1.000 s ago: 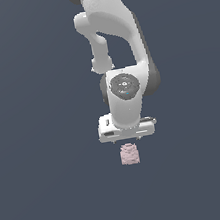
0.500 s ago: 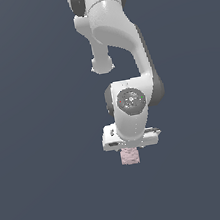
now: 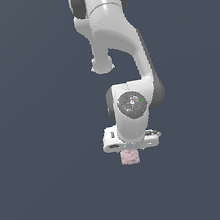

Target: Pick up the object and move it to a goal position.

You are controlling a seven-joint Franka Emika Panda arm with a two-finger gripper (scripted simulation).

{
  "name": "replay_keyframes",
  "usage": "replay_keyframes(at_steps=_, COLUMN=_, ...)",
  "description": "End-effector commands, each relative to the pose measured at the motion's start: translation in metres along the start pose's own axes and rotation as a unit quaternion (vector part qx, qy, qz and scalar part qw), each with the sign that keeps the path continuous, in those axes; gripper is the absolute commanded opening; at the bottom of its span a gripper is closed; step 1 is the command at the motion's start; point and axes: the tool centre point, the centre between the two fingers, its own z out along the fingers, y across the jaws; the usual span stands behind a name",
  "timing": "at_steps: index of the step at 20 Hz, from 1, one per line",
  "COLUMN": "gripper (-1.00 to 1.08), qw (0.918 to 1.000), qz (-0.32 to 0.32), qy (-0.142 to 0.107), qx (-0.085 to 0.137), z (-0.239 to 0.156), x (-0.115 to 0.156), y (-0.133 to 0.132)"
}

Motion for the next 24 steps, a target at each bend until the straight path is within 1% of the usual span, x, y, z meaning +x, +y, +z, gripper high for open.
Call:
replay_keyframes(at_steps=1, gripper=1.00, qw=1.0000, qz=0.000, qy=-0.001, qx=0.000, z=0.007, x=0.000, y=0.000)
replay_keyframes(at_steps=9, gripper=1.00, qw=1.0000, qz=0.000, qy=0.000, qx=0.000, z=0.046, x=-0.001, y=0.000)
replay_keyframes(at_steps=15, gripper=1.00, qw=1.0000, qz=0.000, qy=0.000, qx=0.000, z=0.048, x=0.000, y=0.000)
replay_keyframes(at_steps=16, gripper=-1.00, qw=1.0000, qz=0.000, qy=0.000, qx=0.000, z=0.048, x=0.000, y=0.000)
replay_keyframes(at_steps=24, gripper=-1.00, qw=1.0000, qz=0.000, qy=0.000, qx=0.000, z=0.048, x=0.000, y=0.000)
